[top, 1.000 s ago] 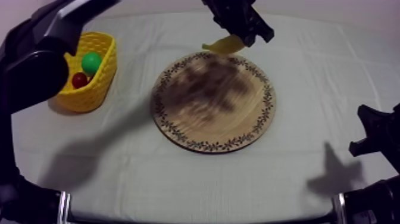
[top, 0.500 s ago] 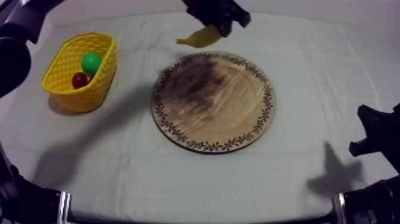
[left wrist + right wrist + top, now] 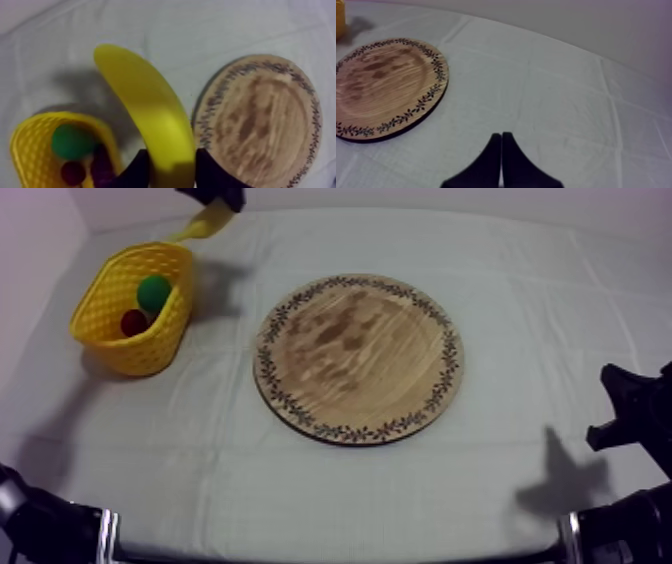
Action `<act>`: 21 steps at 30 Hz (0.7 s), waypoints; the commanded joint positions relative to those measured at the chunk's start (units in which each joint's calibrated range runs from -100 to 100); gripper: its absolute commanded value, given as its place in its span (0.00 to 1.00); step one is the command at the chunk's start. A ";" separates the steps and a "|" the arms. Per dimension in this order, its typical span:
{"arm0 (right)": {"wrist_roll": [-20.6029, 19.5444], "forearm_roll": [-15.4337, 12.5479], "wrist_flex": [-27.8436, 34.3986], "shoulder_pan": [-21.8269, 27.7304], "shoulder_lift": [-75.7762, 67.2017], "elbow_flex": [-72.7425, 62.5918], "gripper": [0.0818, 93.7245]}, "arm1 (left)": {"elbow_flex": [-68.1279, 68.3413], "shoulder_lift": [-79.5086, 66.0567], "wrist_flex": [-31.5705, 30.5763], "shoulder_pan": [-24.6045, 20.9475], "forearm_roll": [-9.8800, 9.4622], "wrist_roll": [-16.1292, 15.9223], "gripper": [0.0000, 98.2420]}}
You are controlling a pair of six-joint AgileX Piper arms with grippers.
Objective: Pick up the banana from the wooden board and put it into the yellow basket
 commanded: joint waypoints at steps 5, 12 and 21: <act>0.01 -0.02 -0.02 0.00 0.00 0.05 0.00 | 6.17 -3.94 0.00 -7.00 -0.44 -0.29 0.25; 0.01 -0.02 -0.02 0.00 0.00 0.05 0.00 | 12.23 -8.11 0.00 -11.91 -0.57 -0.45 0.26; 0.01 -0.02 -0.02 0.00 0.00 0.05 0.00 | 19.15 -10.85 0.00 -13.96 -0.50 -0.23 0.27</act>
